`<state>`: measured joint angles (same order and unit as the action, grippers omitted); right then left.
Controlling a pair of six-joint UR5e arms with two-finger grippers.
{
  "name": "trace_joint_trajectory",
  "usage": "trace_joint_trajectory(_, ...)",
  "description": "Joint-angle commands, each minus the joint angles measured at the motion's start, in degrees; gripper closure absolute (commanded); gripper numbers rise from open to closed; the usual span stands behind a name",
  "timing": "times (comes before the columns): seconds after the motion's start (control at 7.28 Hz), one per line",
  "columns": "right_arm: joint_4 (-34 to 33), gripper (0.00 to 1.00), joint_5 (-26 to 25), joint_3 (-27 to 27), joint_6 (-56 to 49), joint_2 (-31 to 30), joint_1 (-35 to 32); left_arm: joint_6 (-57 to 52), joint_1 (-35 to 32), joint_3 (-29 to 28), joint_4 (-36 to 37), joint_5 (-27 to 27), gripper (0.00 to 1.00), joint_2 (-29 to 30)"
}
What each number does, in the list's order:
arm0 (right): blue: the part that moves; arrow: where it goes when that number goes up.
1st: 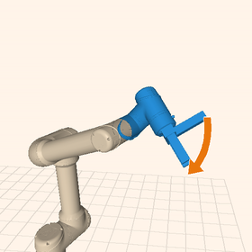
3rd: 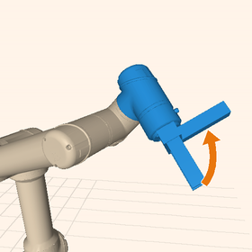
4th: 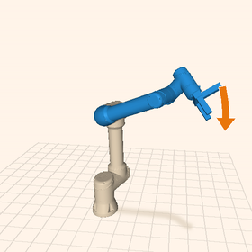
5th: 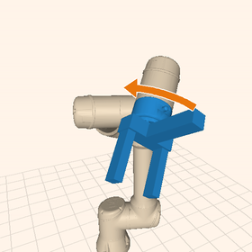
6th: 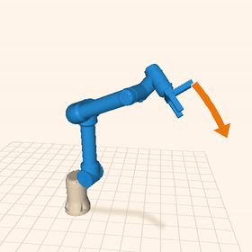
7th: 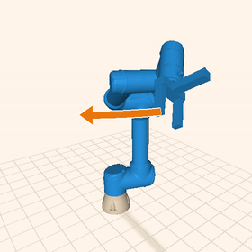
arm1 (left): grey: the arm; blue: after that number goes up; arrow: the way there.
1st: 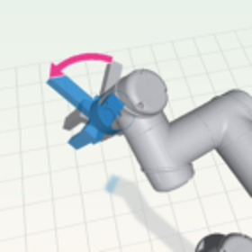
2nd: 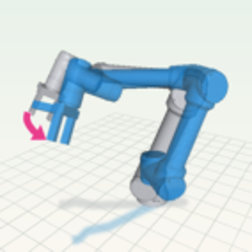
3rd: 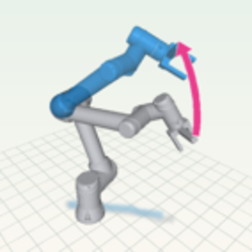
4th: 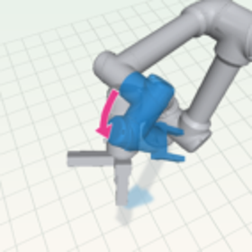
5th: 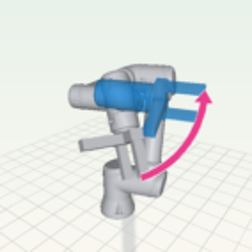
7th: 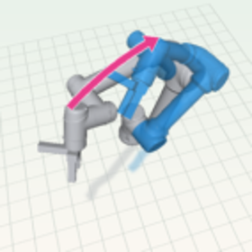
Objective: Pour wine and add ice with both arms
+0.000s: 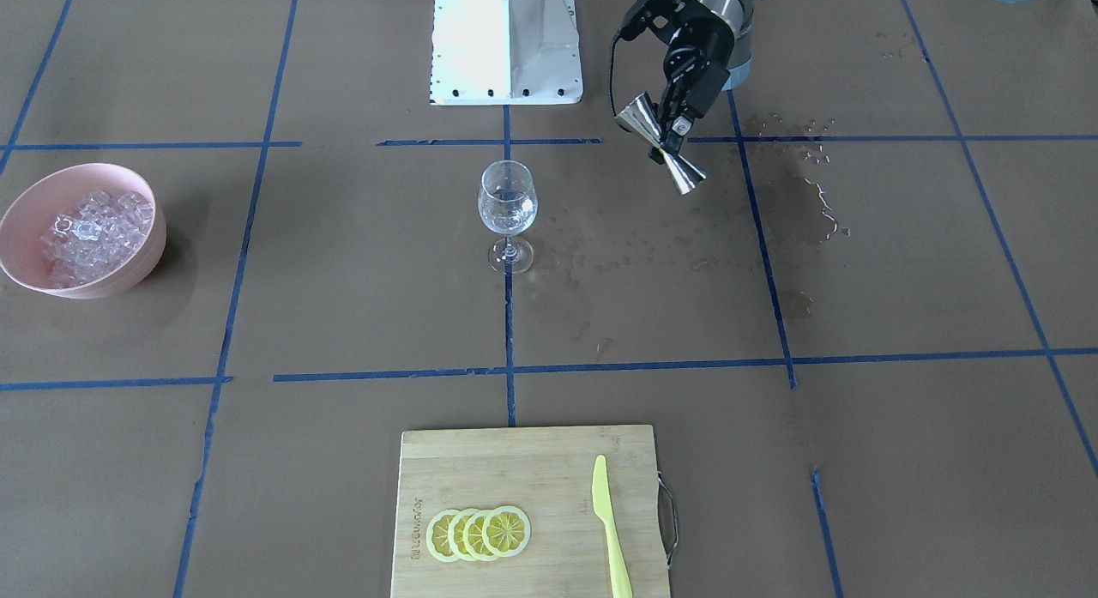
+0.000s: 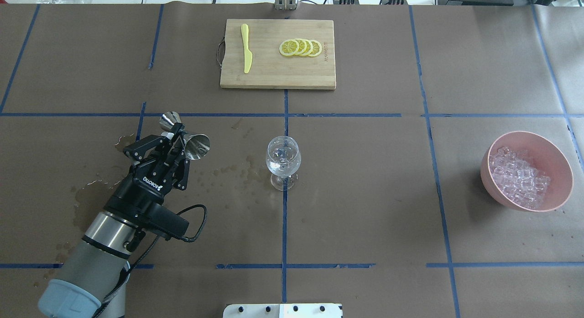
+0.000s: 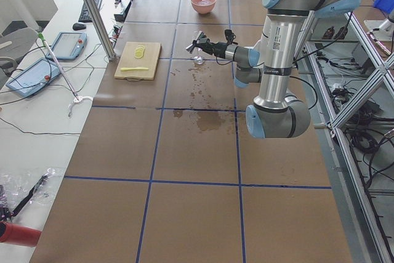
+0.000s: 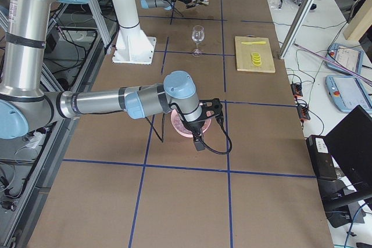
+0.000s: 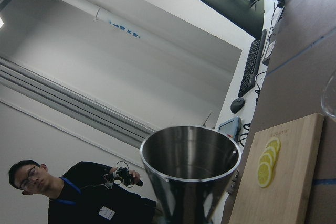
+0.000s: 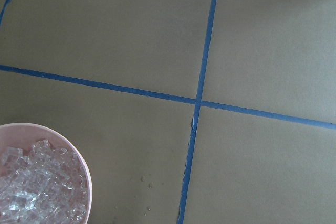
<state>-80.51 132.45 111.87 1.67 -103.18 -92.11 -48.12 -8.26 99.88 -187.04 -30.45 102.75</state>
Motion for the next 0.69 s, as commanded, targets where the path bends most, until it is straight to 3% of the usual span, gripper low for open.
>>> trace_joint_trajectory(0.0, 0.0, 0.0, 0.0, 0.0, 0.0, 0.0, 0.0, 2.0, 0.0, 0.1, -5.2, -0.5, 1.0, -7.6)
trace_joint_trajectory(0.27, 0.0, 0.0, 0.0, 0.0, 0.0, -0.1, -0.1, 7.2, 0.0, -0.1, -12.9, -5.0, 1.0, -16.4)
trace_joint_trajectory(0.55, 0.0, 0.0, 0.0, -0.1, -0.1, -0.1, -0.1, 22.4, 0.1, -0.3, -18.1, -12.4, 1.0, -24.0)
